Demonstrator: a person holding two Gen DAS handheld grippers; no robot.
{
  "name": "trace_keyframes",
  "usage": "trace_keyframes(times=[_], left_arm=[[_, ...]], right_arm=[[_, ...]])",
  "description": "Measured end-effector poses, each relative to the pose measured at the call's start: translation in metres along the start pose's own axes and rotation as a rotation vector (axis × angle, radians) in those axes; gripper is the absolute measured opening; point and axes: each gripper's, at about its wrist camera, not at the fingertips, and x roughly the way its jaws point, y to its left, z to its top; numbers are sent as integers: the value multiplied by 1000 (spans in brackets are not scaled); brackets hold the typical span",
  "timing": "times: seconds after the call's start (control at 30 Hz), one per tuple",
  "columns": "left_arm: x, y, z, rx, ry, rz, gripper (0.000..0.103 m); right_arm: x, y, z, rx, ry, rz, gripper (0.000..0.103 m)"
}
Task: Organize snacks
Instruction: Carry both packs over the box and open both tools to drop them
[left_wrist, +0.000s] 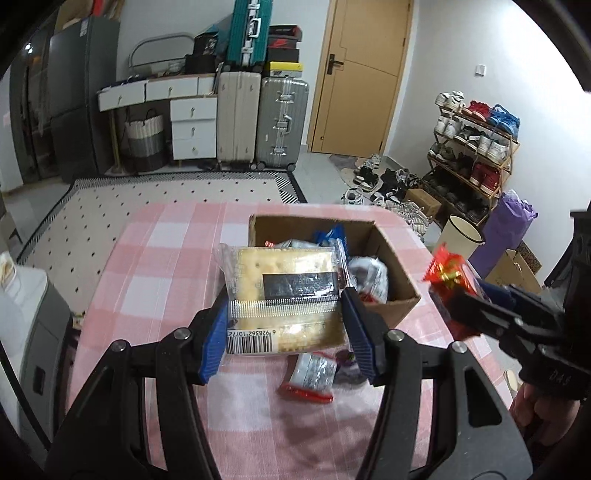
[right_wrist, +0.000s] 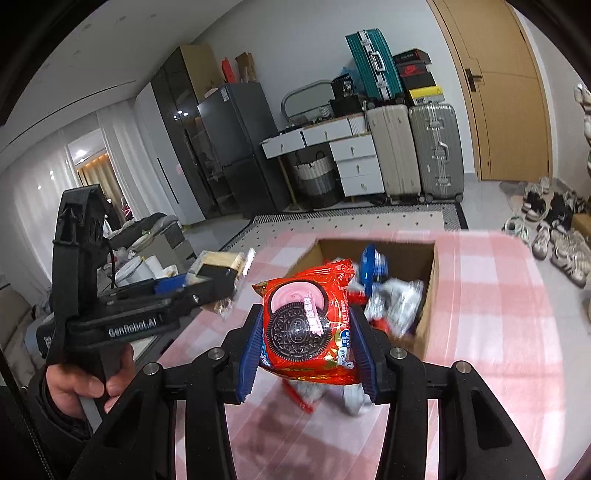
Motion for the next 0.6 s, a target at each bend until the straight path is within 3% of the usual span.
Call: trace_keyframes(times=[0.13,0.6], left_arm=[[-3,-12,20,31,-11,-11,55],[9,-32,93,53,-30,-40,55]], right_arm=[[5,-6,27,10,-13,40,45],[20,-11,97,-64,-7,-34,45]])
